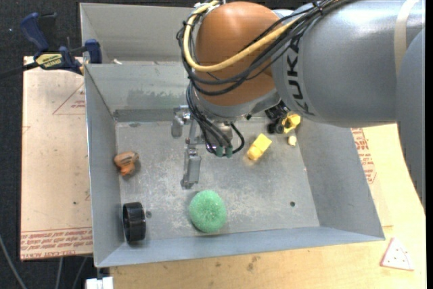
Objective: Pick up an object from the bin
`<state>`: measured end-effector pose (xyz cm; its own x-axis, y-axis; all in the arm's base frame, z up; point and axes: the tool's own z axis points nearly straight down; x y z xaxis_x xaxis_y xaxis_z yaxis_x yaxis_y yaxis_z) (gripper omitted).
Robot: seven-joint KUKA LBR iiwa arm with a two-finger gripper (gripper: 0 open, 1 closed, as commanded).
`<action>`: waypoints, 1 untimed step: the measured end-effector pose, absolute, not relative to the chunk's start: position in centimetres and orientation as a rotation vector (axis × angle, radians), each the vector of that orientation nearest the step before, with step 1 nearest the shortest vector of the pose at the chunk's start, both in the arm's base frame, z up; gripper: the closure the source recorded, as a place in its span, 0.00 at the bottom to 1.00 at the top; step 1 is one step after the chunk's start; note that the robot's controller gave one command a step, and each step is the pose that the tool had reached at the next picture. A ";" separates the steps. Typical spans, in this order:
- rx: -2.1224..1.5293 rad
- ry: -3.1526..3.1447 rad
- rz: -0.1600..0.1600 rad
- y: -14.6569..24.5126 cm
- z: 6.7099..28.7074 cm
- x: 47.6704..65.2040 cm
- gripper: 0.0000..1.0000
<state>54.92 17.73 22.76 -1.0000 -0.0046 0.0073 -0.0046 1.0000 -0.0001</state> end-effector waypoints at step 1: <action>0.002 -3.142 -0.002 17.6 23.2 55.1 0.00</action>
Offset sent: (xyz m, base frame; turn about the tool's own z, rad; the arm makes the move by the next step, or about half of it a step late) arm -0.0176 -0.0619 -0.1012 0.0598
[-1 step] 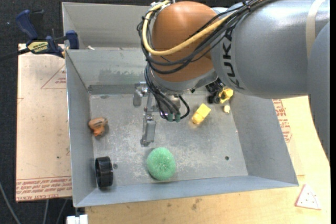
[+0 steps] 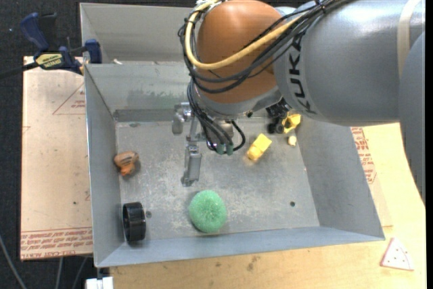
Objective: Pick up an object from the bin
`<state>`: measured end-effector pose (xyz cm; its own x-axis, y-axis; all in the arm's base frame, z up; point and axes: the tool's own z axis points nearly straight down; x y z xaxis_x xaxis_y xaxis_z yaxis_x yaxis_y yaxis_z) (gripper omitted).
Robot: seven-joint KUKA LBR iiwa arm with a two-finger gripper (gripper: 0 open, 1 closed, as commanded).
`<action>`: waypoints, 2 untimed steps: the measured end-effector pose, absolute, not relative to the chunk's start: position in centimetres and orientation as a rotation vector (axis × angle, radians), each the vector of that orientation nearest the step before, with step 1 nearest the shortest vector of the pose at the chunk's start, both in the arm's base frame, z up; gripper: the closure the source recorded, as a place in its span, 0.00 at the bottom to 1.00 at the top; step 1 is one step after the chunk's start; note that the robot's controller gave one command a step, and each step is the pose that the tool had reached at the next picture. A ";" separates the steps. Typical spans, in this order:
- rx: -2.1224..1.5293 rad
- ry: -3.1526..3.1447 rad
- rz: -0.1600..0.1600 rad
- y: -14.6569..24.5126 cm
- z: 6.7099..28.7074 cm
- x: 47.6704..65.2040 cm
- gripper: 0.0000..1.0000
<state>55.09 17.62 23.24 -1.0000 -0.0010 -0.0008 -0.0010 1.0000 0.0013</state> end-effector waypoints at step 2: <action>0.102 3.148 -0.002 12.2 15.4 53.2 0.00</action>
Offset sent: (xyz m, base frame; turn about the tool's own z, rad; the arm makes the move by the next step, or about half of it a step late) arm -0.0197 -0.0643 -0.0597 0.0813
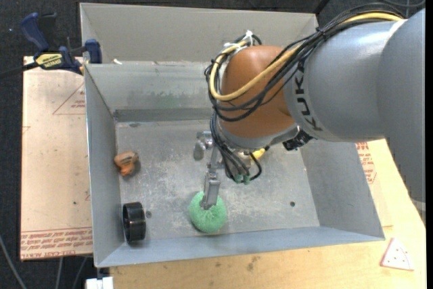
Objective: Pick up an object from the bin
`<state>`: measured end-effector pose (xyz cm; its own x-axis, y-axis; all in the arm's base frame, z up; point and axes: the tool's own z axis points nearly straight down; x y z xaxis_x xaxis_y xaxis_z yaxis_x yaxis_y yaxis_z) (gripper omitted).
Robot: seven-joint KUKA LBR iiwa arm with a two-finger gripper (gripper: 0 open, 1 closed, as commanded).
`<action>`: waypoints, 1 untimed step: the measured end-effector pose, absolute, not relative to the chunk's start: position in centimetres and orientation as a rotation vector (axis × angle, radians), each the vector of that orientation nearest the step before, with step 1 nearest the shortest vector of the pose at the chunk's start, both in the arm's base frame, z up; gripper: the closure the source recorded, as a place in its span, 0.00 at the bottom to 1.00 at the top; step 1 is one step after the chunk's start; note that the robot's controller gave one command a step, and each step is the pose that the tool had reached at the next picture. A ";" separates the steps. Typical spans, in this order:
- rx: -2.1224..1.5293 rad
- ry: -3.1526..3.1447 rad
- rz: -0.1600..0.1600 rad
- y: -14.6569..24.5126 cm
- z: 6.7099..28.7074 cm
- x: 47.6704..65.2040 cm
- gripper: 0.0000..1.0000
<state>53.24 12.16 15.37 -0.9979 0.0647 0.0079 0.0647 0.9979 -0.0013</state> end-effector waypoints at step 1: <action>0.071 -3.145 -0.002 10.6 14.6 51.6 0.00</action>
Offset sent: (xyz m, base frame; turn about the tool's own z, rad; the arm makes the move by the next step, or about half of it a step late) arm -0.0387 -0.0201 -0.0787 -0.0228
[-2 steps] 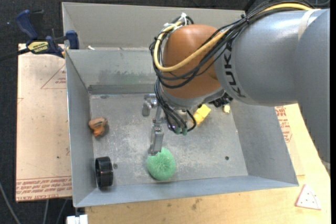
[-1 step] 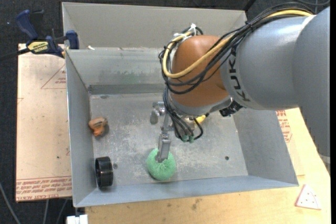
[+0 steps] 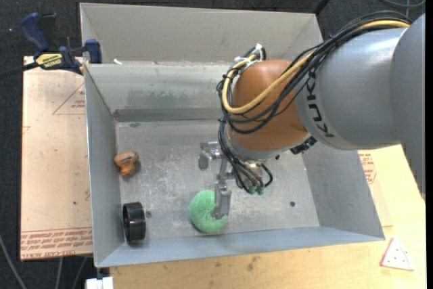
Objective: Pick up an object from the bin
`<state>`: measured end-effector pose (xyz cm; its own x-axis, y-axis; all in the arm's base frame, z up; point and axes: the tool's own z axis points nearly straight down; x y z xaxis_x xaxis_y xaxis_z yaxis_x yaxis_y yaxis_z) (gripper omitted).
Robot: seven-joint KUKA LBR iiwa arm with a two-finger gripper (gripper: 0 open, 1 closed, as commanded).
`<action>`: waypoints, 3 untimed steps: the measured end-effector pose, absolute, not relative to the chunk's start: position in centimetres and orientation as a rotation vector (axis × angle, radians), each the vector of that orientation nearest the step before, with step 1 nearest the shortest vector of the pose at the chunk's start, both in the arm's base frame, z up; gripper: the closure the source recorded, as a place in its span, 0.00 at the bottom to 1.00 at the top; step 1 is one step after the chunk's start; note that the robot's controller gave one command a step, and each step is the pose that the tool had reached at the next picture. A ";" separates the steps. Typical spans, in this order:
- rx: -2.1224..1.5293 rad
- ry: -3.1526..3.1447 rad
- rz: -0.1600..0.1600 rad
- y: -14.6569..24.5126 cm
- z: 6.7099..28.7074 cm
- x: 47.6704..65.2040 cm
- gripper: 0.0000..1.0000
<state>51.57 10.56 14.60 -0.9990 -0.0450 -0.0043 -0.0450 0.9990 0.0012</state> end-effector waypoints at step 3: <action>-0.192 3.135 0.004 8.8 8.6 49.8 1.00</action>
Offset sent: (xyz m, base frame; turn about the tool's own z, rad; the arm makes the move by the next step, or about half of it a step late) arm -0.0181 -0.0192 -0.0605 -0.0791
